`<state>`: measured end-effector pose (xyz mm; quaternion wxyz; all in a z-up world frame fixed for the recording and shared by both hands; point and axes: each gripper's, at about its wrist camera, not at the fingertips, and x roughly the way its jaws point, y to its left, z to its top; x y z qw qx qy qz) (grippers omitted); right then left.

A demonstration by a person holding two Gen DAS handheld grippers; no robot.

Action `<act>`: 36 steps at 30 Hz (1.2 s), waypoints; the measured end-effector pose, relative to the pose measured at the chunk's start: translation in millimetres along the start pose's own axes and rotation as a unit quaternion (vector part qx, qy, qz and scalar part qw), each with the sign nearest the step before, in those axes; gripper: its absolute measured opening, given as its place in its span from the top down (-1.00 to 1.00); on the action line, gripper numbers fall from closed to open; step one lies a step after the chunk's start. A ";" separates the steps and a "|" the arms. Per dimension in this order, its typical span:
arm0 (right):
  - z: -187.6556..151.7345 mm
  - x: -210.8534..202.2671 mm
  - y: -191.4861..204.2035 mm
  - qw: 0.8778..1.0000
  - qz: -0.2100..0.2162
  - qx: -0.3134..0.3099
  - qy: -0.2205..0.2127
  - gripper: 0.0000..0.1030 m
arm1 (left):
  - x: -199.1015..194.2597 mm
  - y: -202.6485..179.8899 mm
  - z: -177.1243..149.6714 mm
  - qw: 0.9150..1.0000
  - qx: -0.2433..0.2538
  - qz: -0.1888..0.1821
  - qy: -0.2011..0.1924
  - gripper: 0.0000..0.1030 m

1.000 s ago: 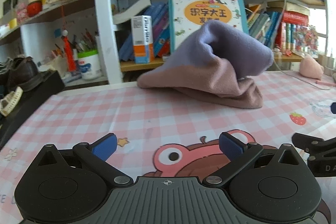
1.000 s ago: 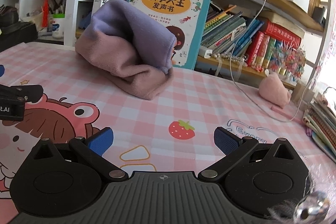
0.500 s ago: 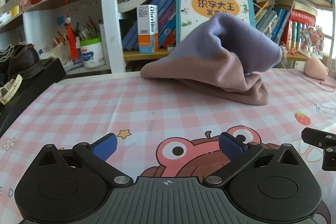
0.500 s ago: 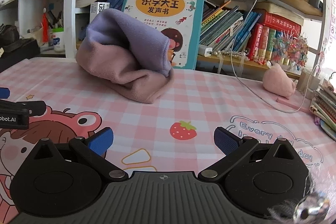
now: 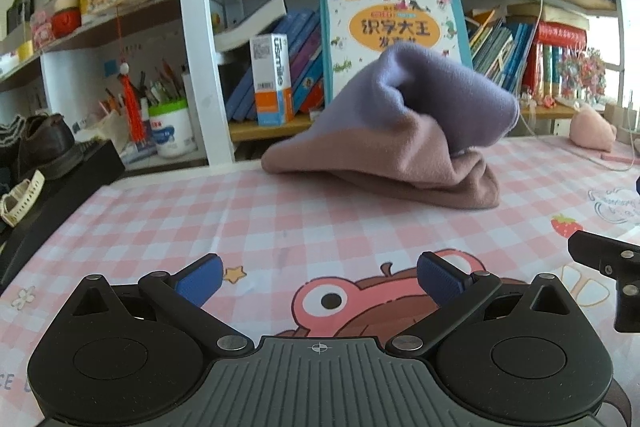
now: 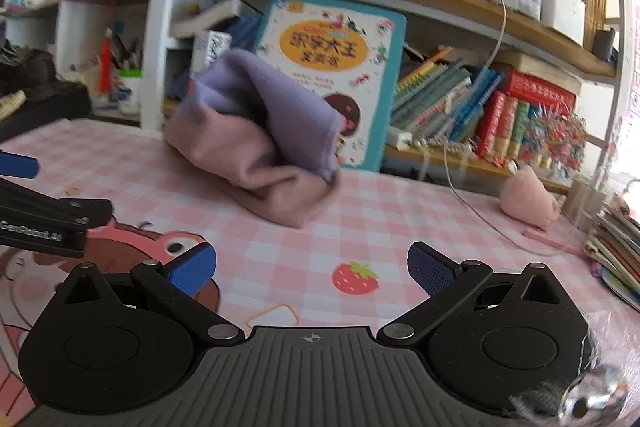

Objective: Fold clothes
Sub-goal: 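Move both tools toward the lavender-and-pink fleece garment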

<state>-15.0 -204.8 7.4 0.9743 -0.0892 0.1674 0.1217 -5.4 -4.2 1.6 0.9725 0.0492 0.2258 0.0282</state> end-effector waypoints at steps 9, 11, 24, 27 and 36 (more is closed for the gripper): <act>3.3 2.1 -5.0 0.999 0.025 0.027 0.014 -1.00 | -9.6 -3.2 0.3 0.999 0.021 -0.020 -0.032 -1.00; 3.7 8.3 -7.5 0.998 0.031 0.038 0.034 -1.00 | -8.6 -1.2 0.5 0.999 0.015 -0.026 -0.030 -1.00; 5.8 11.5 -2.1 0.999 0.046 0.019 0.011 -1.00 | -3.8 16.6 3.1 0.999 -0.044 -0.021 -0.002 -1.00; 12.7 16.8 -5.3 0.997 0.062 0.035 0.009 -1.00 | -3.6 17.1 9.9 0.999 -0.042 -0.029 -0.006 -1.00; 39.5 46.9 -30.2 0.988 0.106 0.117 0.001 -1.00 | 0.0 7.3 29.2 0.998 -0.026 -0.052 -0.016 -1.00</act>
